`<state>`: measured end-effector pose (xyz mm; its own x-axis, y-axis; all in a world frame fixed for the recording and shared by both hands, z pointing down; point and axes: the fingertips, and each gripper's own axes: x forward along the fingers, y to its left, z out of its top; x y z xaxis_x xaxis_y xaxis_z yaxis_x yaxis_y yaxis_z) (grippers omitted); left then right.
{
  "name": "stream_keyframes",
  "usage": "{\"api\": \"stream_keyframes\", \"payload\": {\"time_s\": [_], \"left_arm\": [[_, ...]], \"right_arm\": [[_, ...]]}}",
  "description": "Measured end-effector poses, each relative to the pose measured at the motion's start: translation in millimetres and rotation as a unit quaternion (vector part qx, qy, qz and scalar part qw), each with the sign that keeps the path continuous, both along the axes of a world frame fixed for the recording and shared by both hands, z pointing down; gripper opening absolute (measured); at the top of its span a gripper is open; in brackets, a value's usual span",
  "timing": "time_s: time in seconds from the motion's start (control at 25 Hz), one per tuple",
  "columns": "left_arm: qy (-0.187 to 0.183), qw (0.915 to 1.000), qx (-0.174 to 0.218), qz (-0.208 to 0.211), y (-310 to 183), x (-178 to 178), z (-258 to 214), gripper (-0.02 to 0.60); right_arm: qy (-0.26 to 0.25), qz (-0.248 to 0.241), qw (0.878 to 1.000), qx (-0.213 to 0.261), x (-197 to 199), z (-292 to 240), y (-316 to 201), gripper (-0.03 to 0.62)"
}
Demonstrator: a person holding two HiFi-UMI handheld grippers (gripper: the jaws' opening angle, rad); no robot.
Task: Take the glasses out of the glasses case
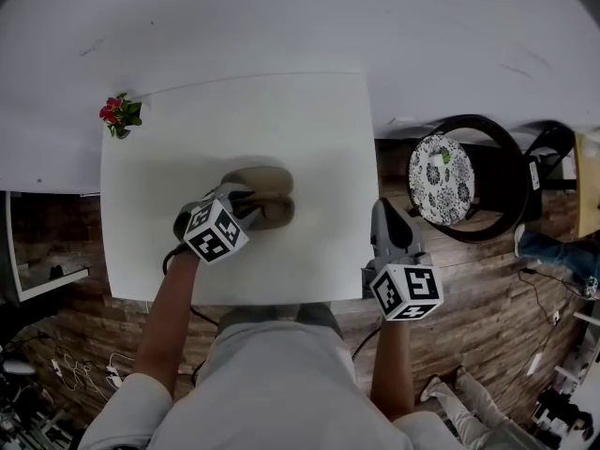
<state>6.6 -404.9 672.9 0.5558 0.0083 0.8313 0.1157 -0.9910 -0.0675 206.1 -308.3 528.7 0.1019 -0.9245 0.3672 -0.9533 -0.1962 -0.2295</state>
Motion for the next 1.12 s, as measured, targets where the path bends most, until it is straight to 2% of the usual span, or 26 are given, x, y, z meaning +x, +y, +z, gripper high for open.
{"api": "stream_keyframes", "payload": {"time_s": [0.28,0.48,1.12], "left_arm": [[-0.03,0.9991,-0.016,0.023,3,0,23,0.118],[-0.038,0.9986,-0.026,0.024,3,6,32,0.11],[-0.065,0.996,0.006,0.061,3,10,36,0.034]], "right_arm": [[-0.001,0.006,1.0,-0.011,1,10,3,0.003],[-0.001,0.009,1.0,-0.018,5,14,7,0.003],[0.002,0.011,1.0,-0.025,19,16,12,0.003]]}}
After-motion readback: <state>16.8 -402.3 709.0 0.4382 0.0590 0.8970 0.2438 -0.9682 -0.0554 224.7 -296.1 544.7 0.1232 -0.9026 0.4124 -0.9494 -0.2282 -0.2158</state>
